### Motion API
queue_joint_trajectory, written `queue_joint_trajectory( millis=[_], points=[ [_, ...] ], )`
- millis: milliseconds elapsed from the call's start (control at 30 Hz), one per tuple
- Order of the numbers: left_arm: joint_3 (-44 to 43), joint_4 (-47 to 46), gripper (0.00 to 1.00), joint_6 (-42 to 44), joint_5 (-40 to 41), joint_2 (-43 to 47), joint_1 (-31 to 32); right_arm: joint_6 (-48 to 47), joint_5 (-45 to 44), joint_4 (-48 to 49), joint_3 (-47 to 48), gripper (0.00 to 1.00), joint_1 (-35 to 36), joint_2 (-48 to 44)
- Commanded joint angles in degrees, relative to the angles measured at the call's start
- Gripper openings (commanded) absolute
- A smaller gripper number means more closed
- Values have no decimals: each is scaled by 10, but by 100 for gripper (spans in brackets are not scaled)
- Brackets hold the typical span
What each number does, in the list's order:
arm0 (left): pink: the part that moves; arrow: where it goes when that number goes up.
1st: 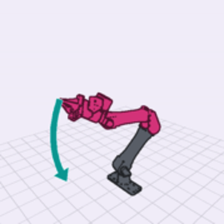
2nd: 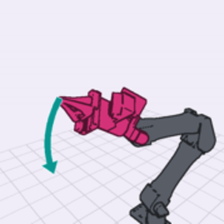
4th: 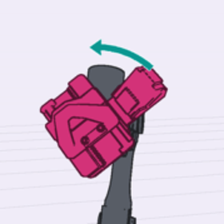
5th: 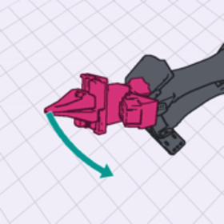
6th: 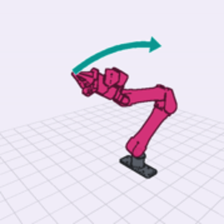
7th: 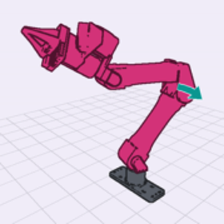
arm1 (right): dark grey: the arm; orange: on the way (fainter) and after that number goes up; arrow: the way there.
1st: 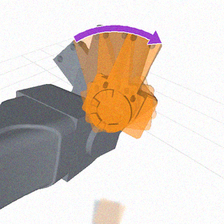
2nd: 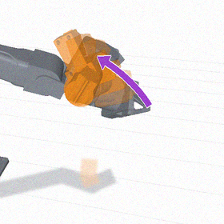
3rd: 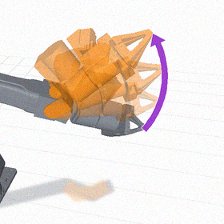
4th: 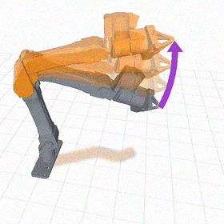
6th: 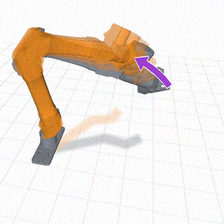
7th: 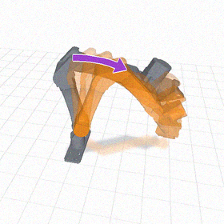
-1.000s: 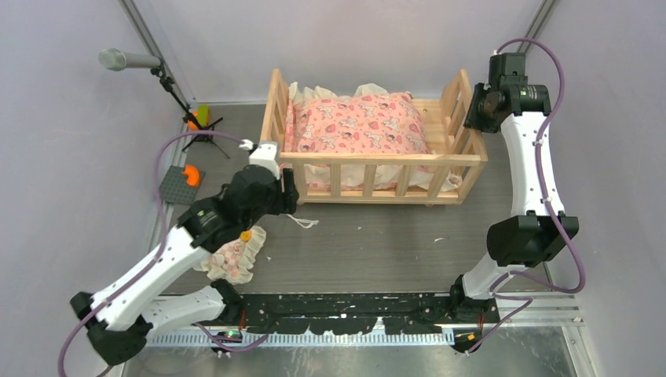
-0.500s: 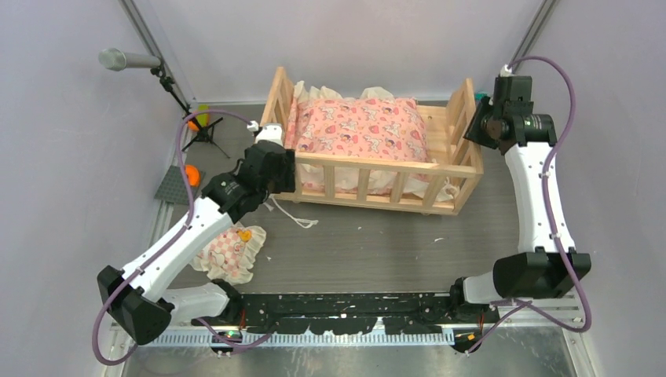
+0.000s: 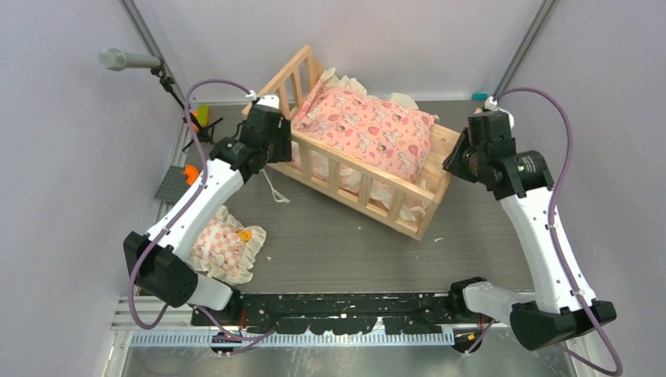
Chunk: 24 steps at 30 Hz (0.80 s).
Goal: Set up the pet bed
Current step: Adjust the bed frame at the center of the board.
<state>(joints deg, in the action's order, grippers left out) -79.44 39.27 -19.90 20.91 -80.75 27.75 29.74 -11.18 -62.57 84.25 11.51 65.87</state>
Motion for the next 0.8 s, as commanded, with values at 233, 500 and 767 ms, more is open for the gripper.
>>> queue_joint_trajectory(
  millis=[233,500,767],
  points=[
    [-113,-48,65,37,-42,-92,-30,92,125,33,-33,0,111,-87],
    [-149,-32,66,48,-43,-122,-49,74,199,24,-40,1,119,-90],
    [-79,-35,75,28,-28,1,-52,33,55,-18,24,36,119,-97]
  ],
)
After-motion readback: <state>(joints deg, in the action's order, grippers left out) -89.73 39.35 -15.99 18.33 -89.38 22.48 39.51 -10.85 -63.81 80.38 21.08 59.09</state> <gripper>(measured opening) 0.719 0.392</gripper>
